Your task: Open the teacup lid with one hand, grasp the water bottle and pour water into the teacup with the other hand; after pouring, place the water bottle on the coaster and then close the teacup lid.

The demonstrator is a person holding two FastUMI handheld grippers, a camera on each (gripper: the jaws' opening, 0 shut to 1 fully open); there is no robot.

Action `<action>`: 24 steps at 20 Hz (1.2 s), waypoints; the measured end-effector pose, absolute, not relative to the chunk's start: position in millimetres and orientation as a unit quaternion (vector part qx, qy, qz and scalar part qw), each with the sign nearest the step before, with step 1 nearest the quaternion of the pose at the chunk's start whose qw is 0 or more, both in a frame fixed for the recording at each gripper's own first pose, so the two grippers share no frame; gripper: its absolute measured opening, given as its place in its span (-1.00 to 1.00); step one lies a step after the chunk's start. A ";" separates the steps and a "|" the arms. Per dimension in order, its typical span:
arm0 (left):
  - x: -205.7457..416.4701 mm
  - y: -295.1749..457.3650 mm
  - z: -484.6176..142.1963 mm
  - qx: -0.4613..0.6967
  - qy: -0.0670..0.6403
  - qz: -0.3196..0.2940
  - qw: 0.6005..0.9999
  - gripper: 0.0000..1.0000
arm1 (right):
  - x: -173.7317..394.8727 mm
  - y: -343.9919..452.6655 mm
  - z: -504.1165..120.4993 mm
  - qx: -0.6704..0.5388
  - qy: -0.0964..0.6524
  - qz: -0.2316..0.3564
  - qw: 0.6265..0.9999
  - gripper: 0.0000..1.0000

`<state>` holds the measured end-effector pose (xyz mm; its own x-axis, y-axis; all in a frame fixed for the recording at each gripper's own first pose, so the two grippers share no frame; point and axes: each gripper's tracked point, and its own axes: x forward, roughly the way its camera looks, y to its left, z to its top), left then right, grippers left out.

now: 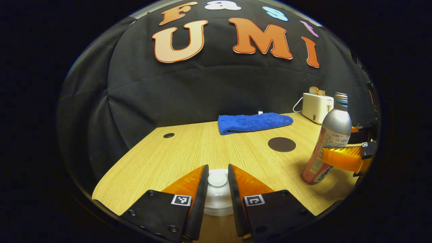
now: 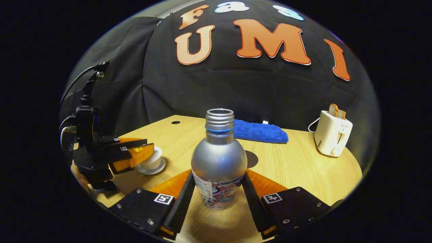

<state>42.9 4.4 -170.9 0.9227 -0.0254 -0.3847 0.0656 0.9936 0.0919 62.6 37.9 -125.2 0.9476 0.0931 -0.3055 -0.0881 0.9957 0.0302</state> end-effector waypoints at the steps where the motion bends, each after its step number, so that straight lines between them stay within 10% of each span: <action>1: 43.1 4.1 -171.0 0.053 0.194 -0.023 0.979 -0.22 | 62.9 37.9 -124.7 0.008 0.155 0.045 0.987 0.62; 24: 43.4 12.7 -147.4 0.043 0.144 0.001 0.989 -0.40 | 51.7 32.9 -112.9 0.001 0.159 0.045 0.986 0.60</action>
<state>43.4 12.7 -147.4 0.9587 0.0153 -0.2839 0.0095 0.9962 0.0861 51.7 32.9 -112.9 0.9455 0.0886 -0.3133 -0.0880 0.9960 0.0163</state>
